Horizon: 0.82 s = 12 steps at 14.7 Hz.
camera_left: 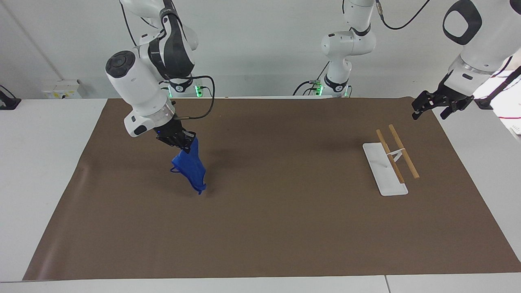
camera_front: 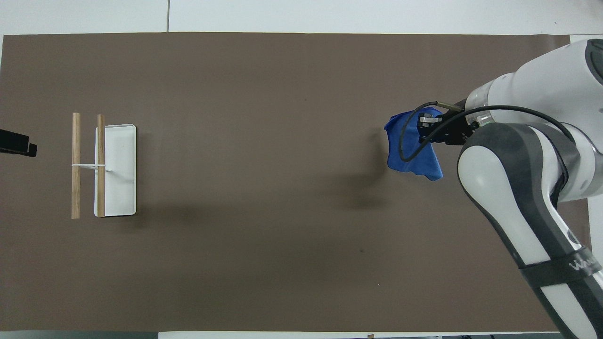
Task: Right arm passes towel to left arm to hang
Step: 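Lift the blue towel with the right gripper toward the left gripper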
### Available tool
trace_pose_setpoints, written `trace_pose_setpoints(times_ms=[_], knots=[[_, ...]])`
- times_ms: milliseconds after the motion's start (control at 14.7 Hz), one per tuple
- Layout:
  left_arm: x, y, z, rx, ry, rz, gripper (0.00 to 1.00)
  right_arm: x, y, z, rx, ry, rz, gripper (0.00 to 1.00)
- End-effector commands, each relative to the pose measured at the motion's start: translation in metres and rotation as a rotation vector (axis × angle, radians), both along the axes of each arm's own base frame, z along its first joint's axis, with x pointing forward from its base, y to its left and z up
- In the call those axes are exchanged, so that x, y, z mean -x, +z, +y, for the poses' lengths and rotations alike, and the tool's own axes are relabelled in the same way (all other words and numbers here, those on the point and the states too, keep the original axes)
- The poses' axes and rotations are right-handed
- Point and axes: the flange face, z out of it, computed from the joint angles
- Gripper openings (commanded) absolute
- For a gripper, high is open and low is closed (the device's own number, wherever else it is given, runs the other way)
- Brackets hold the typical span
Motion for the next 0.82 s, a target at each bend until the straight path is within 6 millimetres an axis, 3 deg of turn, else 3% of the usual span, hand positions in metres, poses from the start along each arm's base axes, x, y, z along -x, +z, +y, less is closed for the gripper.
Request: trace_pose_setpoints(times_ms=[0, 341, 477, 750], knots=[[0.005, 0.002, 0.0, -0.009, -0.008, 0.003, 1.0, -0.006, 0.022, 0.034, -0.104, -0.098, 0.025, 0.0], [0.005, 0.002, 0.0, -0.009, -0.008, 0.003, 1.0, -0.016, 0.059, 0.096, -0.361, -0.322, 0.076, 0.0], [0.005, 0.002, -0.001, -0.009, -0.009, 0.002, 1.0, -0.009, 0.058, 0.133, -0.449, -0.412, 0.09, 0.0], [0.013, 0.0, 0.004, -0.006, 0.001, 0.046, 1.0, 0.006, 0.05, 0.183, -0.615, -0.61, 0.123, 0.0]])
